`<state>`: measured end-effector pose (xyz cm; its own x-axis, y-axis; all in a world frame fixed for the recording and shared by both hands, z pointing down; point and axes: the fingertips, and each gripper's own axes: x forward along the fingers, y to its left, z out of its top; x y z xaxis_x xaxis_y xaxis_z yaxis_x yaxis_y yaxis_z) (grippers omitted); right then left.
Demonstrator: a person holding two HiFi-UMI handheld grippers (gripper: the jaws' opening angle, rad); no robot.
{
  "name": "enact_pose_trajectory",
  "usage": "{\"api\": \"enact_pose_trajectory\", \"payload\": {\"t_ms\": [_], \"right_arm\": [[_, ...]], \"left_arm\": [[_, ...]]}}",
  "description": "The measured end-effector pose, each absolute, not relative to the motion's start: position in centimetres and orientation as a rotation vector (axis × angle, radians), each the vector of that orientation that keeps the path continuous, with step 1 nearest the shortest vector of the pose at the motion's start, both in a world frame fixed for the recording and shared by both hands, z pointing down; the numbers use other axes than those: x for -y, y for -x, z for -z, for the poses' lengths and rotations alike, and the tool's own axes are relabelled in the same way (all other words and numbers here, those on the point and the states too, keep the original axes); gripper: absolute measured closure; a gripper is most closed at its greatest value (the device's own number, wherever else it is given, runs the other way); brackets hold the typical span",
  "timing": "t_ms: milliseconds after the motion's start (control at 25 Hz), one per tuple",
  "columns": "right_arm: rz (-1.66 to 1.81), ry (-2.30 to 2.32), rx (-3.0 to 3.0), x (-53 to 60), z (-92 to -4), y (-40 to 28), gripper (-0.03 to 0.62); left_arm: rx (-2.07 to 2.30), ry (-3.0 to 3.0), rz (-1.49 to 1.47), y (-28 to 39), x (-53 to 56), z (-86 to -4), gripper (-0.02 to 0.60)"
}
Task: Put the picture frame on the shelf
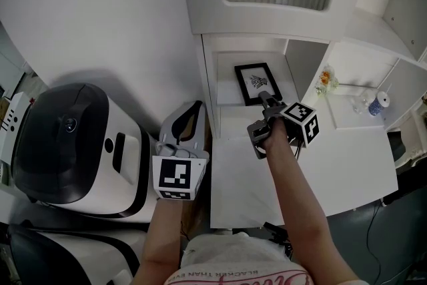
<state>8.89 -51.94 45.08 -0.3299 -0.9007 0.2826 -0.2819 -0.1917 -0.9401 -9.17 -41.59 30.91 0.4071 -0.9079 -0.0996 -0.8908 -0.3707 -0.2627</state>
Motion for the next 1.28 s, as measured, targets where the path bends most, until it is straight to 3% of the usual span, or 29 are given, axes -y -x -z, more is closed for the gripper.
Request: {"api": "enact_pose_trajectory", "payload": {"t_ms": [1280], "right_arm": [[1.438, 1.487, -1.673, 49.8, -41.9, -8.9, 0.327]], "left_arm": [[-1.538, 2.408, 0.033, 8.4, 39.3, -29.9, 0.572]]}}
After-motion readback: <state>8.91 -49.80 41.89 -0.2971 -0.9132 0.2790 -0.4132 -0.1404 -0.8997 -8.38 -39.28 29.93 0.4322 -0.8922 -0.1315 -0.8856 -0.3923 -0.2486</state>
